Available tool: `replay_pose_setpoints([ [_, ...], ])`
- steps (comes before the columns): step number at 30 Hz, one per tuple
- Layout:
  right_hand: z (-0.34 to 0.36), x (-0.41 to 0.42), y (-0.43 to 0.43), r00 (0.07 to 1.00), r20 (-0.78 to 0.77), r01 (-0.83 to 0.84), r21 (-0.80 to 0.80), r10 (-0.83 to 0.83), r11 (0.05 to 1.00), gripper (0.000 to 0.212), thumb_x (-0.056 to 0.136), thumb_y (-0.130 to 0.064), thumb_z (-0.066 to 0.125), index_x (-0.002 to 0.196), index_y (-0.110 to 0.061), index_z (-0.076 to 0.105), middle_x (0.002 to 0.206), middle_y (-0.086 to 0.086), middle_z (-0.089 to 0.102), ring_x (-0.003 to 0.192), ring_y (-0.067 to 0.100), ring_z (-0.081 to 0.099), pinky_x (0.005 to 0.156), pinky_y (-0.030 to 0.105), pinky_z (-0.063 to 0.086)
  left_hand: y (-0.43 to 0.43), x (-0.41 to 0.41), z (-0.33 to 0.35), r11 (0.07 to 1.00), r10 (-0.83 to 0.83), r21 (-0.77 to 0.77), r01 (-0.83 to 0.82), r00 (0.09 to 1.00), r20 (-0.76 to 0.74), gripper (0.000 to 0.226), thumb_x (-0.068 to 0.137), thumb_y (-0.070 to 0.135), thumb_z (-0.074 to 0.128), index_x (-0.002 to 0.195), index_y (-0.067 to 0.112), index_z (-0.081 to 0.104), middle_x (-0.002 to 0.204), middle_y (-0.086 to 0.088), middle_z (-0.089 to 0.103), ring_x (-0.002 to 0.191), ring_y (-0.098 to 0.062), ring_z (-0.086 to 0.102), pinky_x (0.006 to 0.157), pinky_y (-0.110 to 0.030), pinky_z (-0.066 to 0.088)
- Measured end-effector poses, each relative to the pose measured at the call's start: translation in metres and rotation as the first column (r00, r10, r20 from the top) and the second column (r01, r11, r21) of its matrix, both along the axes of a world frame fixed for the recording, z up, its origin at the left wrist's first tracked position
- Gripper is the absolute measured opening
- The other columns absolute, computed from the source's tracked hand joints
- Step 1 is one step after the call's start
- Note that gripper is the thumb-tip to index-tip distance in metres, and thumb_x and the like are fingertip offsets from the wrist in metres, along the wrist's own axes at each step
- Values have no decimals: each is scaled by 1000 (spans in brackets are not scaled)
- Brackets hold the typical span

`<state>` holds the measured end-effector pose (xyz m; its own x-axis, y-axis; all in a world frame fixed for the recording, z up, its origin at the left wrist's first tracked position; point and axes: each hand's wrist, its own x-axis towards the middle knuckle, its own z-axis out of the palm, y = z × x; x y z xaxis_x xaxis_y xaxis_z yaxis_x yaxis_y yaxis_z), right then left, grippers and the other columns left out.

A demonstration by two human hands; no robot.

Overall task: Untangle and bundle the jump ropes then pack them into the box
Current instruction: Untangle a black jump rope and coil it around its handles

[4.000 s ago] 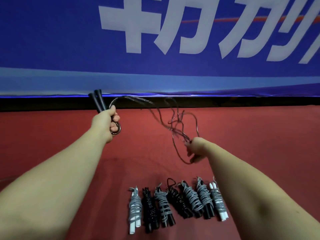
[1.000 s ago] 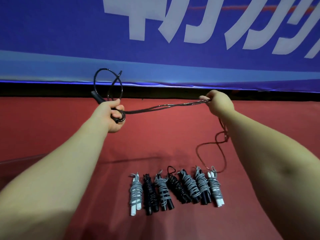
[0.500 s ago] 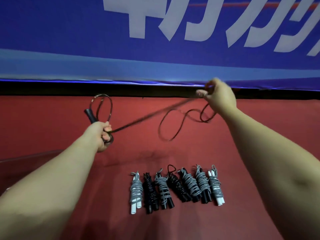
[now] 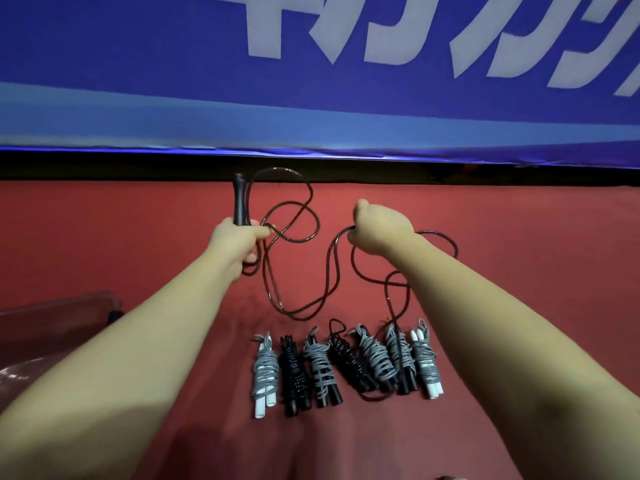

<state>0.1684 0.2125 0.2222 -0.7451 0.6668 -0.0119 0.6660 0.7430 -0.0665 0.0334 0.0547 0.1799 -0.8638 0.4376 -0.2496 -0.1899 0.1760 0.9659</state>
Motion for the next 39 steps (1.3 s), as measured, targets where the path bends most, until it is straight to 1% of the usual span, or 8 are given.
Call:
replay_pose_setpoints([
  [6, 0, 0, -11, 980, 180, 98, -34, -90, 995, 24, 89, -12, 46, 106, -10, 63, 109, 8, 62, 89, 29, 56, 74, 32, 42, -18, 28, 31, 907, -419, 291, 306, 735, 533, 38, 80, 34, 65, 60, 20, 36, 43, 11, 28, 28, -1, 23, 29, -13, 17],
  [10, -2, 5, 0, 979, 178, 122, -115, -100, 986, 25, 93, -25, 47, 105, -9, 63, 111, 11, 62, 88, 30, 53, 76, 32, 42, -13, 19, 35, 873, -325, 483, -67, 658, 679, 33, 96, 39, 48, 75, 14, 44, 77, -9, 69, 34, 0, 45, 30, -11, 23],
  [14, 3, 12, 0, 997, 77, 33, -164, -21, 986, 40, 97, -37, 44, 115, -4, 58, 116, 15, 61, 106, 33, 56, 79, 31, 42, -11, 15, 32, 928, -212, 352, 120, 948, 238, 36, 99, 32, 47, 71, 9, 45, 108, -12, 65, 32, -2, 36, 30, -13, 22],
  [18, 14, 3, -17, 994, 19, -102, -155, 106, 983, 38, 96, -35, 48, 112, -3, 61, 109, 16, 63, 101, 32, 57, 78, 32, 43, -6, 37, 30, 915, -397, -66, 399, 854, -337, 15, 85, 25, 70, 86, 14, 59, 60, 3, 54, 36, -7, 33, 38, -16, 29],
  [26, 24, -5, -28, 965, -233, -144, -102, 117, 984, 15, 90, -24, 57, 100, -13, 56, 89, 3, 55, 82, 22, 51, 67, 29, 37, 1, 41, 28, 902, -430, -55, 429, 874, -227, 6, 88, 10, 62, 84, 13, 61, 67, 0, 58, 35, -5, 31, 37, -15, 26],
  [31, 5, 29, 27, 962, -186, 214, 61, -200, 975, 28, 89, -40, 52, 105, -18, 56, 107, 8, 61, 102, 31, 57, 79, 34, 39, -10, 16, 36, 926, -338, 146, 347, 937, -83, 21, 95, 6, 48, 76, 10, 53, 58, 1, 40, 31, -1, 21, 33, -12, 14],
  [35, -15, 67, 66, 803, -299, 446, -273, -516, 853, 52, 83, -59, 57, 110, -15, 52, 111, 9, 61, 102, 32, 59, 83, 36, 45, -21, -4, 20, 968, -195, 161, 190, 981, 16, 24, 97, 9, 45, 73, 11, 50, 61, 0, 37, 28, 1, 22, 29, -11, 14],
  [39, -24, 52, 51, 754, -514, 94, -532, -409, 841, 28, 80, -30, 73, 97, -15, 57, 83, 0, 60, 71, 14, 56, 69, 26, 44, -15, -13, -1, 988, -26, 156, 5, 991, 134, 27, 99, 10, 43, 72, 11, 47, 64, -1, 36, 25, 0, 24, 28, -11, 16],
])
